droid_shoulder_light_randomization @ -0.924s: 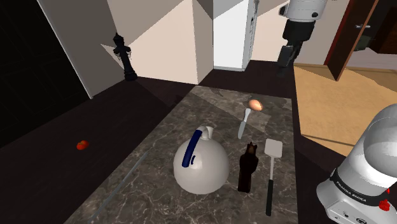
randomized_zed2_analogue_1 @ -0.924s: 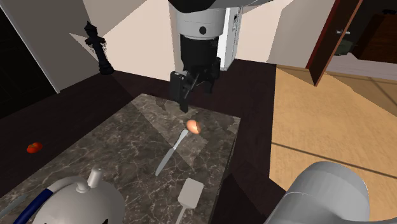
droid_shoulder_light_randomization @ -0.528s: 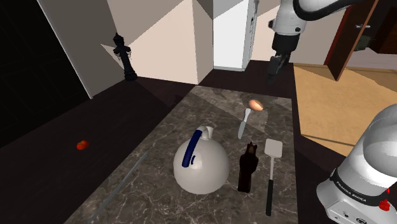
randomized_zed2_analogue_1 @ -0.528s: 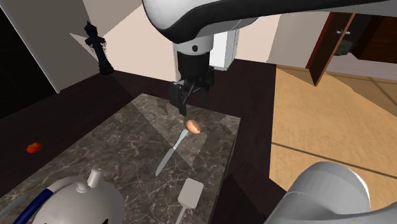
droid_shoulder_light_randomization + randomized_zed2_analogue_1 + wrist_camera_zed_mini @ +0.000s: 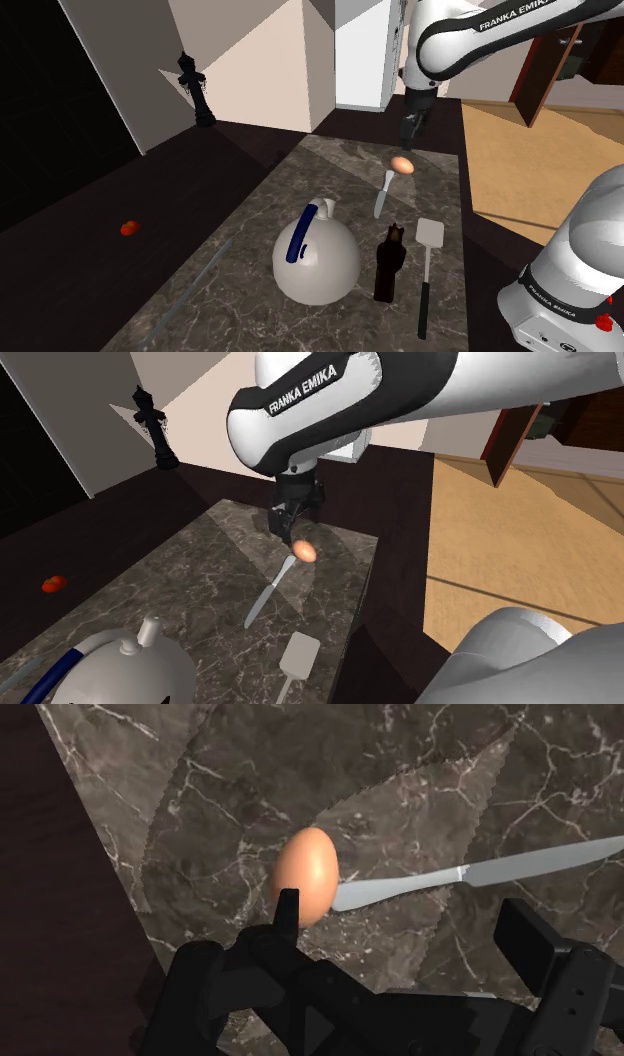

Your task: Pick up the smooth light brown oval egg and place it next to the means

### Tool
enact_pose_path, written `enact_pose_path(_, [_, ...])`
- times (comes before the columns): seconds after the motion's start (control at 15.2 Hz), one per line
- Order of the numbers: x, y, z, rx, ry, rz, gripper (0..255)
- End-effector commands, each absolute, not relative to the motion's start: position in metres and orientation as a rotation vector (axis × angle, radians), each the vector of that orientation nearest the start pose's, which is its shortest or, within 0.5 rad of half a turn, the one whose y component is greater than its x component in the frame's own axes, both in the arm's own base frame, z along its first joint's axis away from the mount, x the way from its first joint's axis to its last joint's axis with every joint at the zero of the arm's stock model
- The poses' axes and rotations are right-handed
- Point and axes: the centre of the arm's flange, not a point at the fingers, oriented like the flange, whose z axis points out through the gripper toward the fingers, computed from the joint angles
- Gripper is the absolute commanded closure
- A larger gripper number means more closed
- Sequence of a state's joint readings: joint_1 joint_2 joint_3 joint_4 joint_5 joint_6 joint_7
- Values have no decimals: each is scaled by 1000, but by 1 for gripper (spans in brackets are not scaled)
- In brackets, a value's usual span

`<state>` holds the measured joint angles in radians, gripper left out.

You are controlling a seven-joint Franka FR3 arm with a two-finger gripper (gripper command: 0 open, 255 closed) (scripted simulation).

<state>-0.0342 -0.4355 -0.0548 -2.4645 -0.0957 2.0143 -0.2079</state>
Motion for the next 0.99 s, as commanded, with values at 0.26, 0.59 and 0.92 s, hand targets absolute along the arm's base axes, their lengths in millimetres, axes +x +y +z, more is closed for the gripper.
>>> enact_pose_path(0.26, [453,-65,387,-3224,-276,103,0])
enact_pose_path(0.59, [471,-76,350,-3237,-280,131,0])
enact_pose_path(0.92, [469,-79,324,-3237,-280,131,0])
